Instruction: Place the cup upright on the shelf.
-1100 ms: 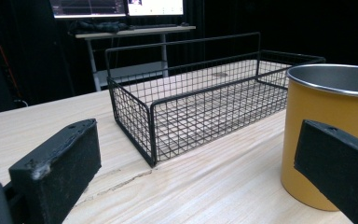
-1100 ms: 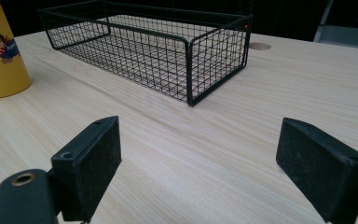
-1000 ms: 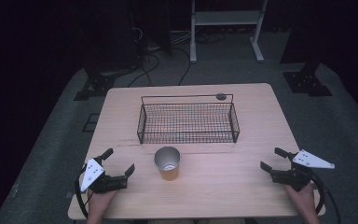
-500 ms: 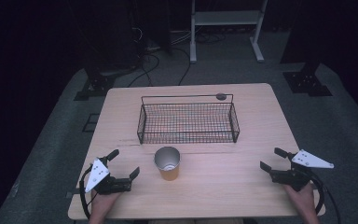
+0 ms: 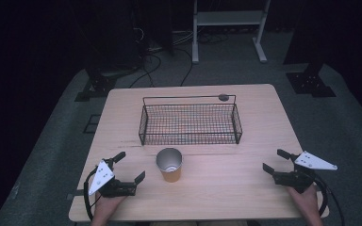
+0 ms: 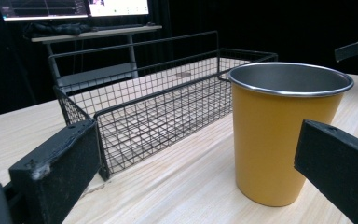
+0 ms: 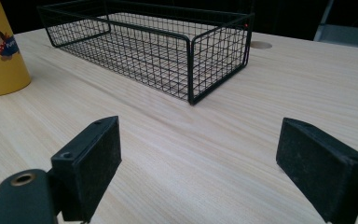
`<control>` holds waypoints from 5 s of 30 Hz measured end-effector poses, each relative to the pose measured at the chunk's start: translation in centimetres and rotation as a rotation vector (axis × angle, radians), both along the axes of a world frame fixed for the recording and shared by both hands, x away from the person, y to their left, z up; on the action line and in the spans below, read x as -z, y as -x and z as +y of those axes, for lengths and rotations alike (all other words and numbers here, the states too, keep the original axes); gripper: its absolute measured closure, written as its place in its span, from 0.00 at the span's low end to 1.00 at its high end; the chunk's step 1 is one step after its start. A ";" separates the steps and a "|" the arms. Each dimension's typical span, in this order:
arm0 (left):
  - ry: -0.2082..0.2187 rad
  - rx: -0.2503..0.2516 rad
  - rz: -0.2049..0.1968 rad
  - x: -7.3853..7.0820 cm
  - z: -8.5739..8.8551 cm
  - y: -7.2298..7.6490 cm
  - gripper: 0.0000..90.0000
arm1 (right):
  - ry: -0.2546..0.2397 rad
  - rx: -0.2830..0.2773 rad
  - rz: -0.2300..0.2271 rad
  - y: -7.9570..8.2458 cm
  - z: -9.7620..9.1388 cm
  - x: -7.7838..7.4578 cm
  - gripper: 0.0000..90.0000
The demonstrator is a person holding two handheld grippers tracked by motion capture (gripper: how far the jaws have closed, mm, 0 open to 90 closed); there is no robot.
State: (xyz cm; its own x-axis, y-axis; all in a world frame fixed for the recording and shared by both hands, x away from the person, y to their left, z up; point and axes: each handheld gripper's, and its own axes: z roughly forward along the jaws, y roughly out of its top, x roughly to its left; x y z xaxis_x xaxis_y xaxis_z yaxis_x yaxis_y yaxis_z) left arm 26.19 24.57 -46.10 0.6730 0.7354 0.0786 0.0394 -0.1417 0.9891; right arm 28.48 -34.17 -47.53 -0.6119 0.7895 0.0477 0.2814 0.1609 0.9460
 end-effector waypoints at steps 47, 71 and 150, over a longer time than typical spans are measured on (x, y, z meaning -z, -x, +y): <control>-0.031 0.158 0.032 0.0 -4.1 -0.3 0.00 | -0.008 -0.003 -0.002 0.0 0.0 0.0 0.14; -0.093 0.191 0.096 0.5 -8.9 -2.2 0.00 | -0.012 -0.004 -0.001 0.0 -0.1 0.0 0.14; 0.056 0.209 0.029 -9.1 -12.7 -15.1 0.13 | -0.029 -0.016 -0.006 0.0 -0.3 -0.1 0.14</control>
State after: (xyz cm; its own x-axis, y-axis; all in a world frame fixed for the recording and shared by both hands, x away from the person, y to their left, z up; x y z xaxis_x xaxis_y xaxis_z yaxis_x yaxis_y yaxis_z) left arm 41.30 11.92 -37.03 0.8129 0.5821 0.0199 0.0433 -0.0946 0.9946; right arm 28.45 -34.43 -47.48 -0.6244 0.7782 0.0669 0.2731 0.1373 0.9521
